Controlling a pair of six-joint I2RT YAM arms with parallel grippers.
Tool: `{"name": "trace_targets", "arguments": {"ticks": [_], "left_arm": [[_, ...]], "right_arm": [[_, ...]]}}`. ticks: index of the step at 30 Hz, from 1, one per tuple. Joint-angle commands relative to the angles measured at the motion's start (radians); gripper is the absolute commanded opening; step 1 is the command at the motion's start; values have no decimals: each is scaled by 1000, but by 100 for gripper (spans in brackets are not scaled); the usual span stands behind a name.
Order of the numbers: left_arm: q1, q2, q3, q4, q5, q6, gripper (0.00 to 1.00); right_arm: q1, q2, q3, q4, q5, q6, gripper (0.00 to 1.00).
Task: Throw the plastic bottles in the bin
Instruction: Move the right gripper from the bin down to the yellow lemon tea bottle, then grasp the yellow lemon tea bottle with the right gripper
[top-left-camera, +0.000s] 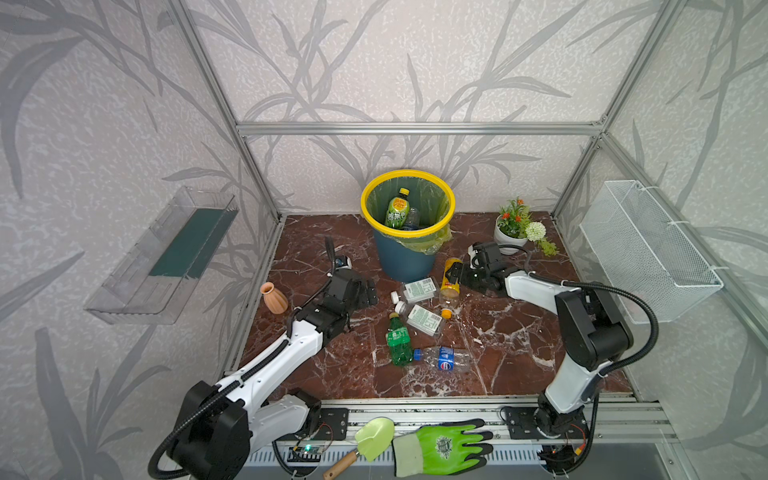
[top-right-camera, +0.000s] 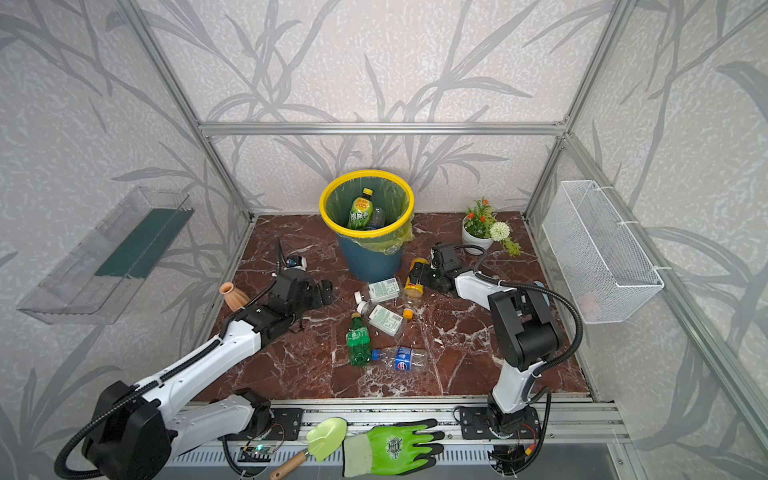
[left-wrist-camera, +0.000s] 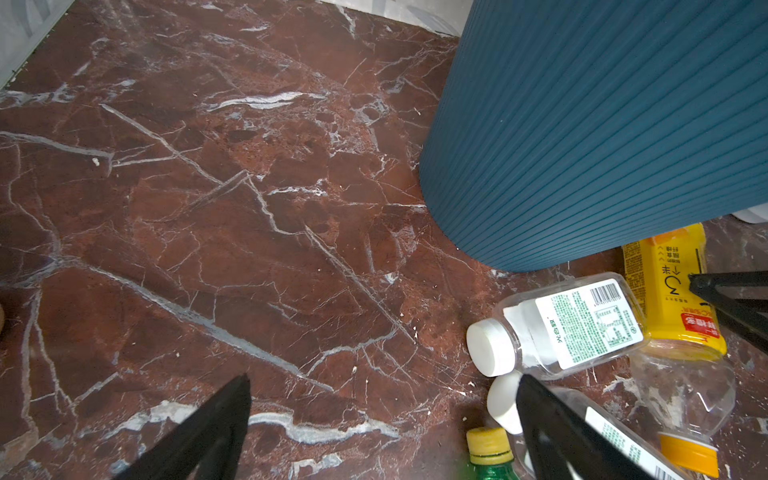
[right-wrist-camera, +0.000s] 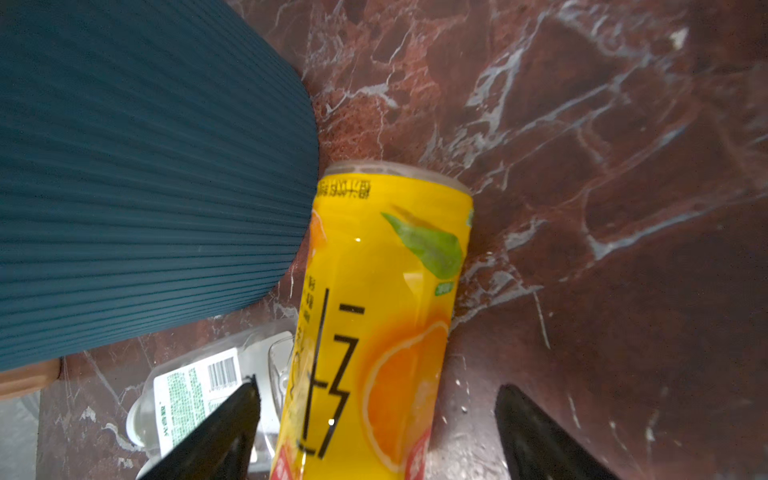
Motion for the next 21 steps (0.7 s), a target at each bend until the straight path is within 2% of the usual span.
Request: {"name": "trace_targets", "arguments": {"ticks": [1,6,8,13,17,21], "left_arm": [[4,8,30,-10,-19,2,99],[5,17,49,-33,-28,11,99],[4,19,57,-45,-28,16,99],[3,3,62,-54,-33,23,99],[5,-16,65,-58,-44,16,99],[7,-39,63,-50,-82,-12,99]], "right_arm": [[7,37,41,-33,-19,11,86],[6,74,60,-68,-14,-2,81],[-9,70,46,-61,-23,1,76],[-88,9,-73,90,-94,92,64],[-143,-161,-220,312,-130,139,57],[-167,-407,-271,356,-69,118,57]]}}
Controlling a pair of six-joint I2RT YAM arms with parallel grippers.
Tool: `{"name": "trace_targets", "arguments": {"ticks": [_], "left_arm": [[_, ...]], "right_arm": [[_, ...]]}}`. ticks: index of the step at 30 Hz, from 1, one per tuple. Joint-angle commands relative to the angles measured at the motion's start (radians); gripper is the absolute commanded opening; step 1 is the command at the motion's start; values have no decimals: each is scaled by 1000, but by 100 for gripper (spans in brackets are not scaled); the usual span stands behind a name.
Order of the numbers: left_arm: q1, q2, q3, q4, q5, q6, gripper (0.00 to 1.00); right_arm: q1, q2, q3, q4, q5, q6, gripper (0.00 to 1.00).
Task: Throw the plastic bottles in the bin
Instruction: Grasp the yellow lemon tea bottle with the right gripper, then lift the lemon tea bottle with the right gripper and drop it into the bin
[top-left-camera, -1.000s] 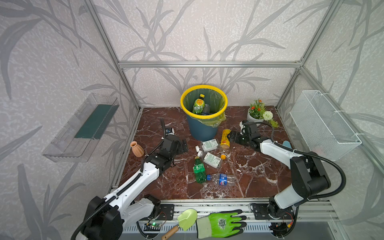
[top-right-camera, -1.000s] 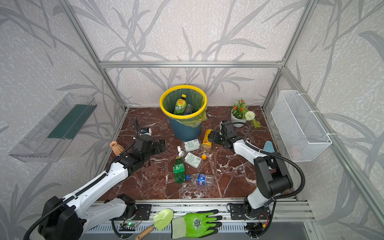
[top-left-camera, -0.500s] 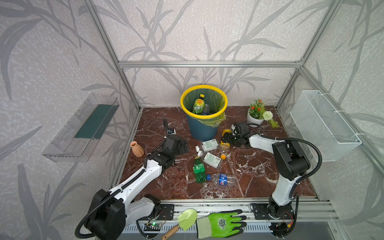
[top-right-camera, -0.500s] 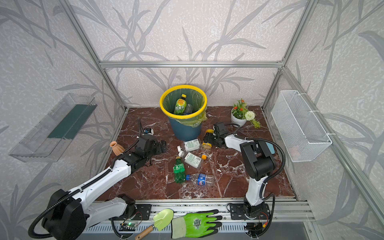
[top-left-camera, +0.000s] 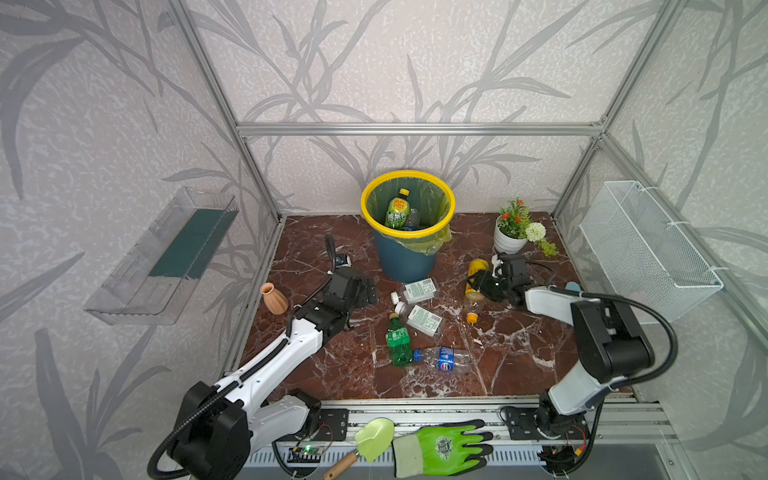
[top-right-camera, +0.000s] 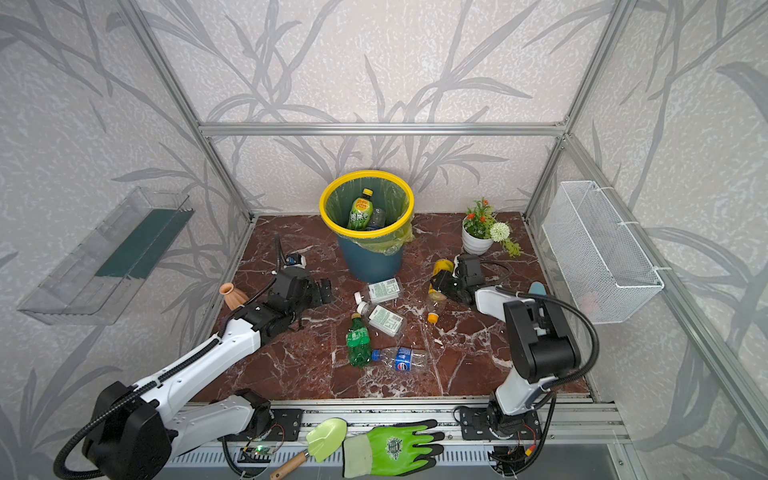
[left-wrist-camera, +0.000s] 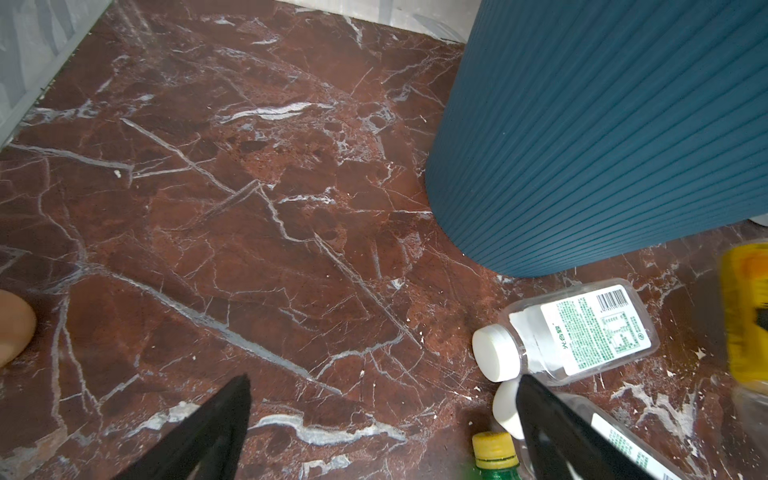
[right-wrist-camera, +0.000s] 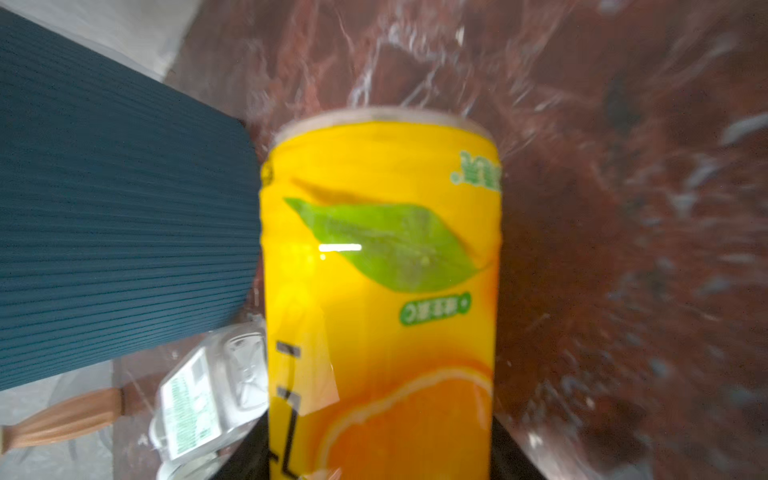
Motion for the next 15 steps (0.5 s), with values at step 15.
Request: {"name": "trace_targets", "arguments": {"ticks": [15], "left_arm": [[10,-149,104,25,-41,50,99]], "right_arm": [[6,-600,348,164,132,-173,59]]}}
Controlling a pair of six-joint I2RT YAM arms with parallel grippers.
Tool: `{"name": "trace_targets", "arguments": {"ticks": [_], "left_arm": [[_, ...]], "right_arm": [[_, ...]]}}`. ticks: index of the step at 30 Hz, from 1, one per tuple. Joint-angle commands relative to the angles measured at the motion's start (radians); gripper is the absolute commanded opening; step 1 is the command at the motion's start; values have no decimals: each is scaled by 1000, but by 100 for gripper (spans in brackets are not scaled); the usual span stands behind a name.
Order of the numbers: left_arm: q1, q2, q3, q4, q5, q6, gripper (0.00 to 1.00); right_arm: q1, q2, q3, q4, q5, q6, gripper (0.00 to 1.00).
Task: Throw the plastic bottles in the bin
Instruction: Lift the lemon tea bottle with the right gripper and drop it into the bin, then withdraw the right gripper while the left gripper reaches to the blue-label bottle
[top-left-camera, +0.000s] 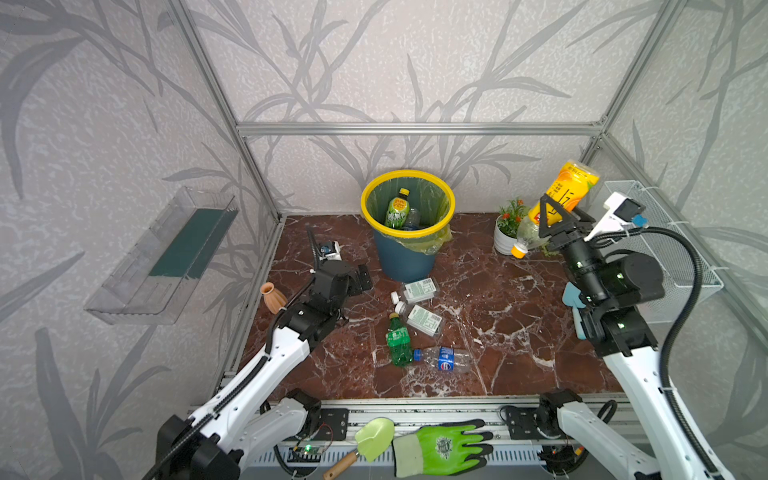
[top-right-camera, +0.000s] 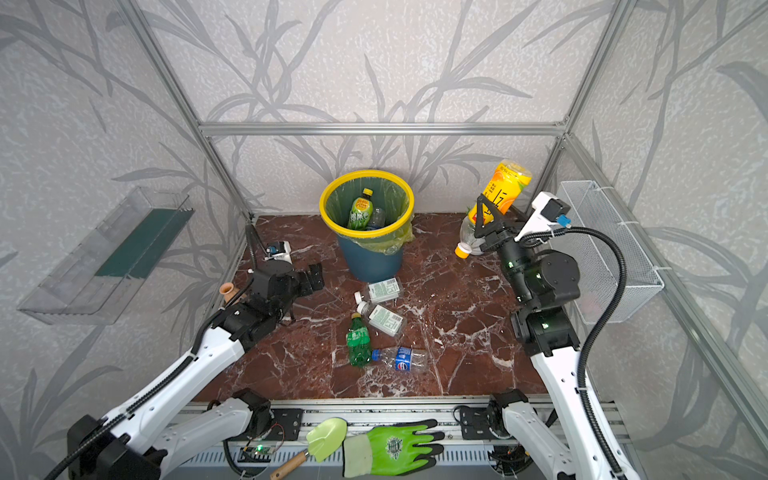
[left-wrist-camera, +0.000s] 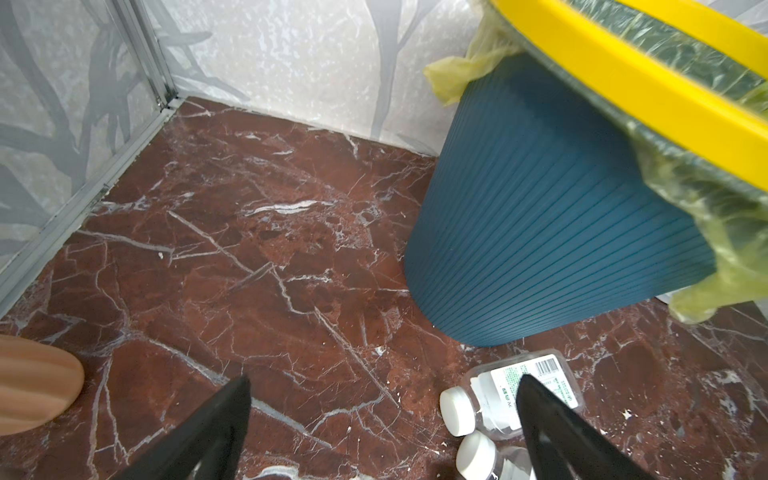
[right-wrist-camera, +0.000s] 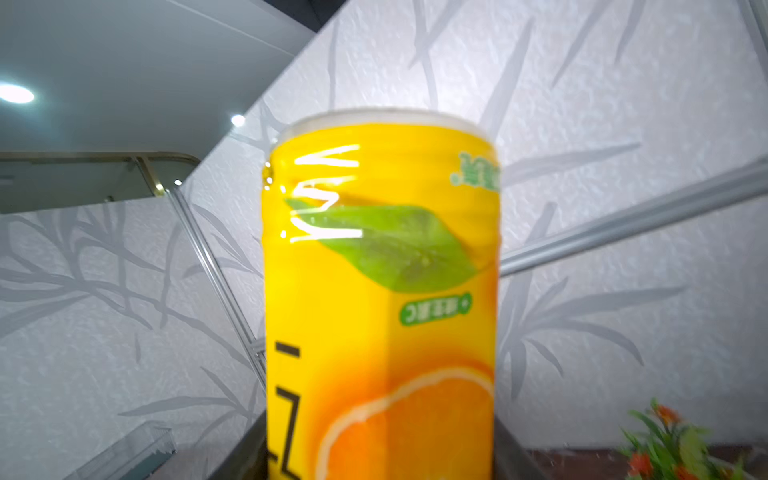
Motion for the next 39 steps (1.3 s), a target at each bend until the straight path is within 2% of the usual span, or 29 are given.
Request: {"name": "trace_targets", "arguments": {"ticks": [1,4,7,8,11,13,15,18,24,29,32,34,39], "left_arm": [[6,-15,24,12,6,16,99],[6,-14,18,13,14,6,99],[6,-4,16,31,30,-2,99],[5,4,19,35,35,-4,99],[5,42,57,2,36,-3,99],[7,61,90,-43,34,5,99],[5,72,108,-76,34,12,99],[6,62,85,-52,37,4,99],[5,53,69,-24,55,-1,99],[5,39,79,-20,88,40,99],[-1,24,51,16,134,57,99],[-35,18,36,26,151,85,99],[-215,79,41,-27,102,237,99]], "right_arm": [[19,124,43,61,-50,19,59],[111,283,129,94,-63,8,59],[221,504,286,45,-103,-17,59],[248,589,375,-3,-139,-29,62],[273,806,714,-299,-215,-94,75],[273,865,860,-441,-172,-133,84],[273,834,888,-476,-106,-177,88],[273,750,834,-453,-45,-222,91],[271,654,699,-433,2,-249,91],[243,615,629,-429,-5,-252,92],[222,578,505,-407,-13,-227,93],[201,545,386,-390,-12,-206,94],[109,444,47,-328,-46,-102,95]]}}
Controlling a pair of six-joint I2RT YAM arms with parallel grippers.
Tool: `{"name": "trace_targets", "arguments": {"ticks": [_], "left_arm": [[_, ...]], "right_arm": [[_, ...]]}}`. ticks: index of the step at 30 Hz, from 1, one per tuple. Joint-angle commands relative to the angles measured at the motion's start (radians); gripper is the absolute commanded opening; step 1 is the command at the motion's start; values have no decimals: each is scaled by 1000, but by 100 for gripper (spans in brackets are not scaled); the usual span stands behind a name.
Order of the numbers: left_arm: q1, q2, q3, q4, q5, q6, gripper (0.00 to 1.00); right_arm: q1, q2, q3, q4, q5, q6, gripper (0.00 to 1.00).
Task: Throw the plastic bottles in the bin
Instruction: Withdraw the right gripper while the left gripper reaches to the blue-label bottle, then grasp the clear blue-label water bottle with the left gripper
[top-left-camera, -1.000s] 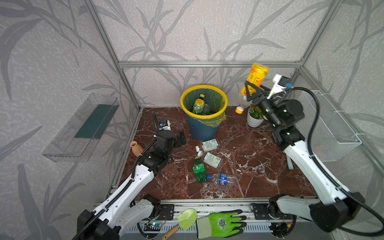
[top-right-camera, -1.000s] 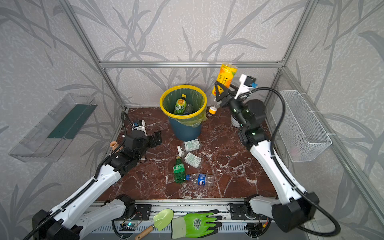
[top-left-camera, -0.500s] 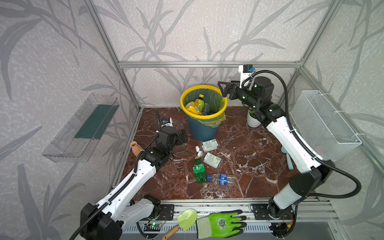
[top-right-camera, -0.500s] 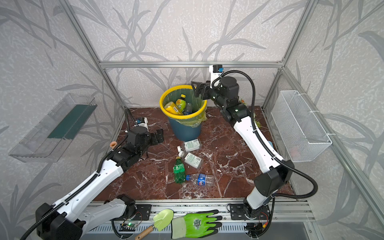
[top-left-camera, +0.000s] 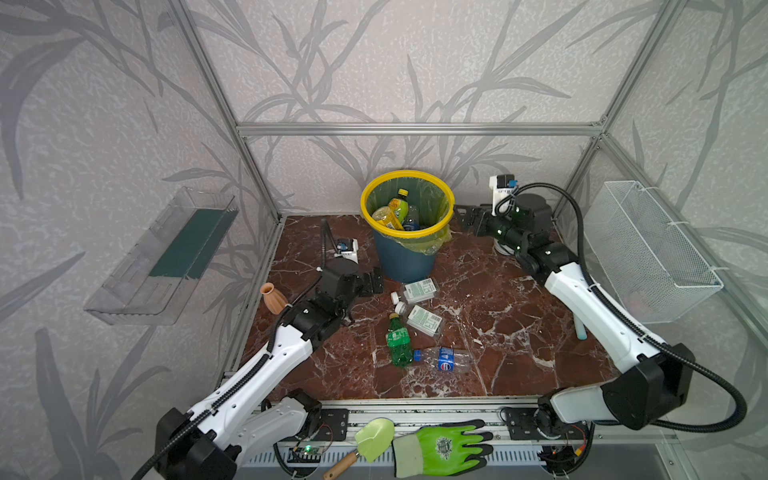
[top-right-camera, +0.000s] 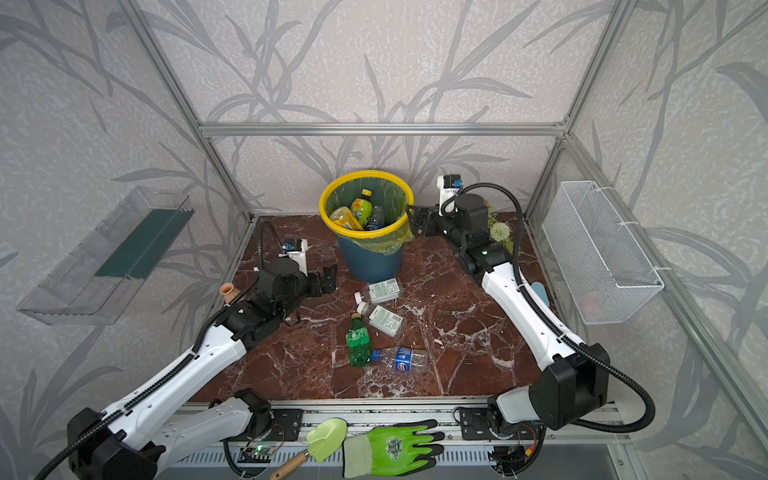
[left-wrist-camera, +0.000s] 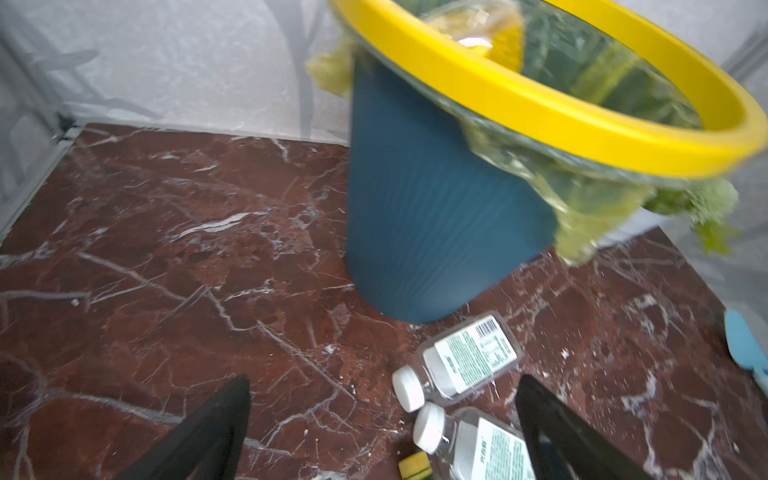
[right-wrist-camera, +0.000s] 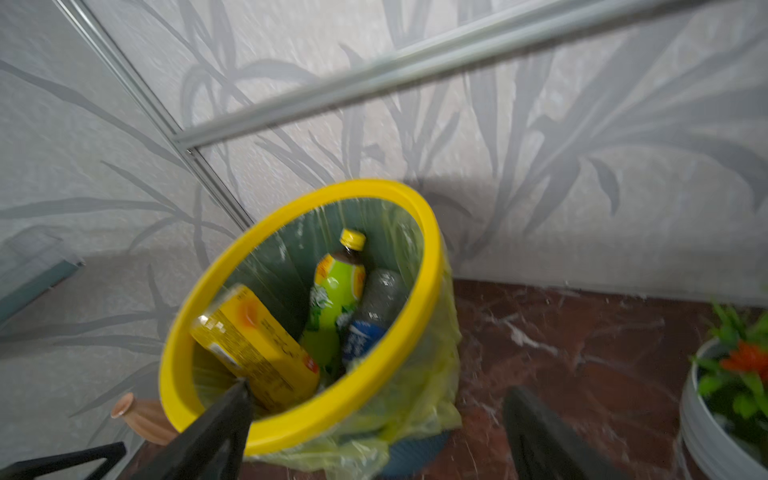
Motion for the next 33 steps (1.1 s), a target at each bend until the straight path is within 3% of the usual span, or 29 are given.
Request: {"name": "trace_targets", "arguments": {"ticks": [1,9,17,27,33], "left_arm": [[-94,47,-2,-44,7,124,99],[-329,224,54,-97,166,324,99],[-494,488,230,-263,358,529,91],[-560,714,368,-368,420,629,82],[-579,825,413,-398,399,657,80]], "right_arm": [[-58,-95,-178,53,-22,86,95],[-227,-277,-515,-3,-27,131,96],[-352,-374,-638,-28,-63,166,97],[-374,-408,-679,-24,-74,186,97],[-386,-400,-680,-17,-96,186,97]]}}
